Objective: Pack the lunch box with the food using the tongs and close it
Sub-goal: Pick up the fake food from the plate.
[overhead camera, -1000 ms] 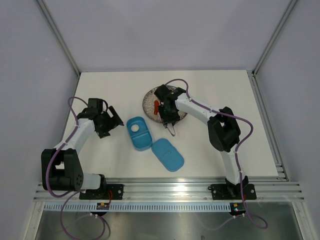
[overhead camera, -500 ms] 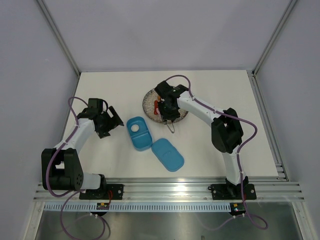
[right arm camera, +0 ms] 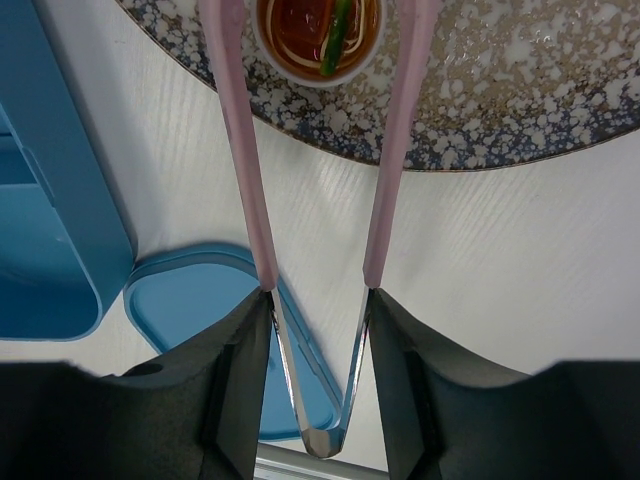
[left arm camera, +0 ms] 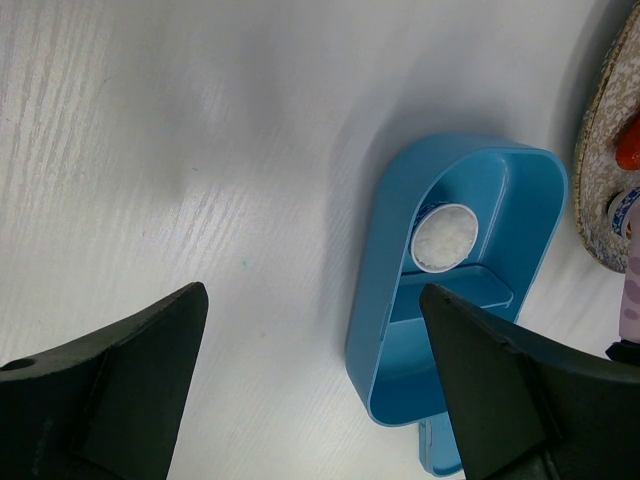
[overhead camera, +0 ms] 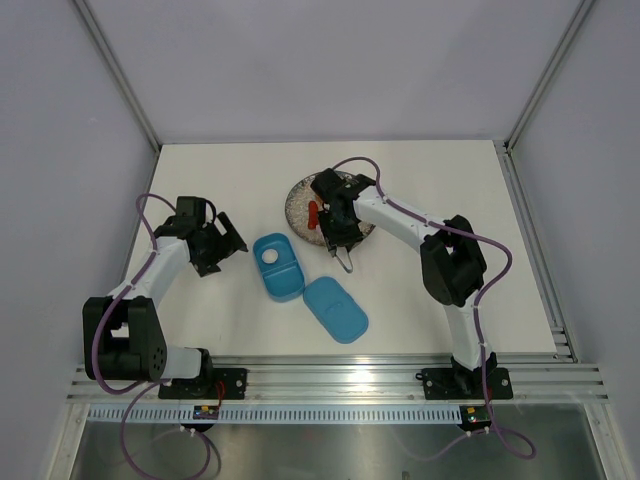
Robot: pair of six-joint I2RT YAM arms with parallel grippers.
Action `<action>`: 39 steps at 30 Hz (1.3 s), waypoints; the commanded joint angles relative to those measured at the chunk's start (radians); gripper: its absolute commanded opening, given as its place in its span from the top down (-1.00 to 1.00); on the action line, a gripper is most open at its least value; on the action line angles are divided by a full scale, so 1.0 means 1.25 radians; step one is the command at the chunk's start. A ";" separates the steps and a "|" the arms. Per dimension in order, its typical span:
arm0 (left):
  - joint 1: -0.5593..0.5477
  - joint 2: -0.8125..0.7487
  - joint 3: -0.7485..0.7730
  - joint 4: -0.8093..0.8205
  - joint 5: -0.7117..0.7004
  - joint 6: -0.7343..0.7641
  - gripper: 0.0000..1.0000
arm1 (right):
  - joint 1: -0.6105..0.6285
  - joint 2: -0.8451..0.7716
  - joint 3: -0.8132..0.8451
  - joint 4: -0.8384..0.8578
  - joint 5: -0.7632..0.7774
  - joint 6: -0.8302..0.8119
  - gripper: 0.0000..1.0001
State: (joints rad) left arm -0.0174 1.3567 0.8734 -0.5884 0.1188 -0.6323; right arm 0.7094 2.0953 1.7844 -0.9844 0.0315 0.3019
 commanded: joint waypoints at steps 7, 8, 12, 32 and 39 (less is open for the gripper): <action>0.005 0.003 0.014 0.022 0.012 0.006 -0.83 | -0.004 0.025 0.006 0.012 -0.036 -0.015 0.00; 0.005 0.003 0.014 0.020 0.012 0.006 -0.83 | -0.004 0.027 0.005 0.014 -0.044 -0.013 0.00; 0.005 0.004 0.017 0.019 0.012 0.008 -0.84 | -0.004 0.037 0.005 0.018 -0.045 -0.015 0.00; 0.005 0.002 0.022 0.020 0.012 0.006 -0.83 | -0.003 -0.018 0.008 0.003 0.003 -0.002 0.53; 0.005 -0.004 0.016 0.018 0.010 0.006 -0.83 | 0.018 -0.040 0.051 -0.032 0.029 0.000 0.57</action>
State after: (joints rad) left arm -0.0174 1.3571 0.8734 -0.5884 0.1200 -0.6327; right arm 0.7128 2.1262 1.7893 -0.9974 0.0326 0.2958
